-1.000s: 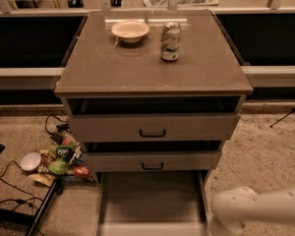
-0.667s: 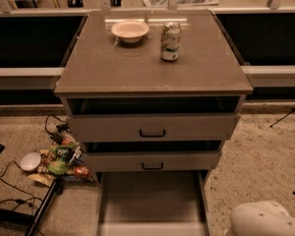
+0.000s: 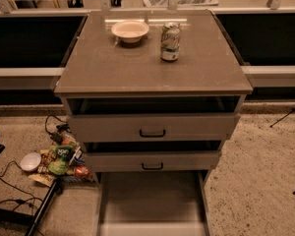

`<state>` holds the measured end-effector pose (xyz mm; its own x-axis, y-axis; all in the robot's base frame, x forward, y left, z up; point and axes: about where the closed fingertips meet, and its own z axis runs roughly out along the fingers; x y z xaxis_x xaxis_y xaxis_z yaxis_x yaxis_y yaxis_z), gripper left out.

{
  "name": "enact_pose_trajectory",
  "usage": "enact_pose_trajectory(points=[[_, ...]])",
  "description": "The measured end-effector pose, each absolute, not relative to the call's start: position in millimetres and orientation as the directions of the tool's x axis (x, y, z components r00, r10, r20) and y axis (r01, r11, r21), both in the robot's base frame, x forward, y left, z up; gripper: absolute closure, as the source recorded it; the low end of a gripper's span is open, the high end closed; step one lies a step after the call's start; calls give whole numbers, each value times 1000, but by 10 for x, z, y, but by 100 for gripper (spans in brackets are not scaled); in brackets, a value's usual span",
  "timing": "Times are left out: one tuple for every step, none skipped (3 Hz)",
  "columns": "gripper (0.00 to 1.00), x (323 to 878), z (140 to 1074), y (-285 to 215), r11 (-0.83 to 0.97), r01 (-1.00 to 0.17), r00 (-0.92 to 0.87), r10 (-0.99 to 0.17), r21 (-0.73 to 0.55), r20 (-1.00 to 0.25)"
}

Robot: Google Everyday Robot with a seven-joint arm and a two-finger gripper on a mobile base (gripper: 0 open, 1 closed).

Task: Open bottom drawer

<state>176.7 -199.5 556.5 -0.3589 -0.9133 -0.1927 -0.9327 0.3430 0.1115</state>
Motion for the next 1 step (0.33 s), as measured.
enact_pose_trajectory(points=[[0, 1713, 5878, -2157, 358, -934, -355, -921, 11, -161]])
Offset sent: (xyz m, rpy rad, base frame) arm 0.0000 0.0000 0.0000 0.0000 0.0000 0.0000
